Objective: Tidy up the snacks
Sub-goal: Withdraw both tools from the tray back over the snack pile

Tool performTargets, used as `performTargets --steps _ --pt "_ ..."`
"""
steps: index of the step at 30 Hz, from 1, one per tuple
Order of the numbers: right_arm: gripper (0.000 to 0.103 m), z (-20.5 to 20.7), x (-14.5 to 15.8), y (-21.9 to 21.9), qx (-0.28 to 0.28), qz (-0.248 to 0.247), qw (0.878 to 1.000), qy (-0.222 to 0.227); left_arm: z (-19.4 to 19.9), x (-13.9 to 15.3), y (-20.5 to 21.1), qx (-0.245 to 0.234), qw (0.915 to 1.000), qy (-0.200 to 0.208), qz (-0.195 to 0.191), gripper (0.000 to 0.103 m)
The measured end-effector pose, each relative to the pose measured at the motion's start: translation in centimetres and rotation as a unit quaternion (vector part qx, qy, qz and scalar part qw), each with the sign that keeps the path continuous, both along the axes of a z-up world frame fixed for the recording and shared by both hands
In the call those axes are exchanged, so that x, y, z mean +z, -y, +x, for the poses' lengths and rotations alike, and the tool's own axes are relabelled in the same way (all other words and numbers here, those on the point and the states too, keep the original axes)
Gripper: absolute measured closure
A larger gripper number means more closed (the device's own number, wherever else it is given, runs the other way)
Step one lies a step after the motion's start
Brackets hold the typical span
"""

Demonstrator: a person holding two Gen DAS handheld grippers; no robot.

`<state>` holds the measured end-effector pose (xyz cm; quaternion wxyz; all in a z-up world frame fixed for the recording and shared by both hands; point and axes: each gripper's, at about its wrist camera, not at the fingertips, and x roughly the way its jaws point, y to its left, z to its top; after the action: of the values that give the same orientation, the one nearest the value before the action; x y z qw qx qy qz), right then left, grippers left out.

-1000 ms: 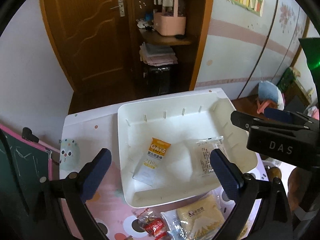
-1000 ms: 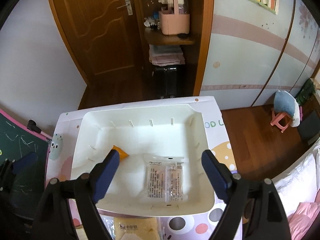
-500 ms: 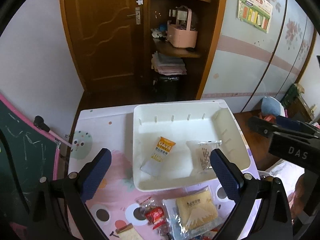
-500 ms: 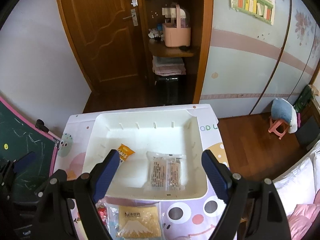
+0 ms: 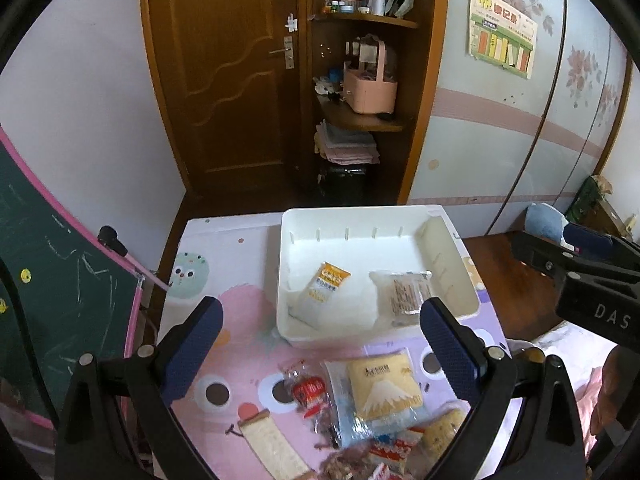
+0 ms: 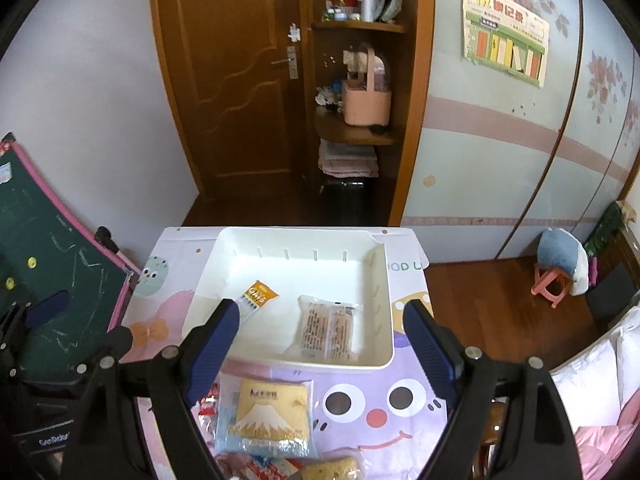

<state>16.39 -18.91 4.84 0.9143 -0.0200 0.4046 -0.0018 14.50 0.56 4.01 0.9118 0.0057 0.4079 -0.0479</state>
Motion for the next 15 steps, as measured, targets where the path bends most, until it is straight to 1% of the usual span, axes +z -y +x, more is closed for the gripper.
performTargets --steps 4,9,13,15 --pt "0.018 -2.2 1.0 -0.2 0.017 -0.005 1.0 0.012 -2.4 0.7 -0.3 0.014 0.9999 0.001 0.005 0.004" --pt "0.018 -4.2 1.4 -0.4 0.031 -0.001 0.999 0.015 -4.8 1.5 -1.5 0.032 0.9995 0.009 -0.001 0.004" --pt "0.018 -5.8 1.8 -0.5 0.035 -0.009 0.999 0.022 -6.5 2.4 -2.2 0.036 0.9991 0.016 -0.011 0.004" --pt "0.018 -6.7 2.0 -0.6 0.035 -0.017 0.999 0.026 -7.4 2.8 -2.3 0.033 0.9992 0.021 -0.011 0.004"
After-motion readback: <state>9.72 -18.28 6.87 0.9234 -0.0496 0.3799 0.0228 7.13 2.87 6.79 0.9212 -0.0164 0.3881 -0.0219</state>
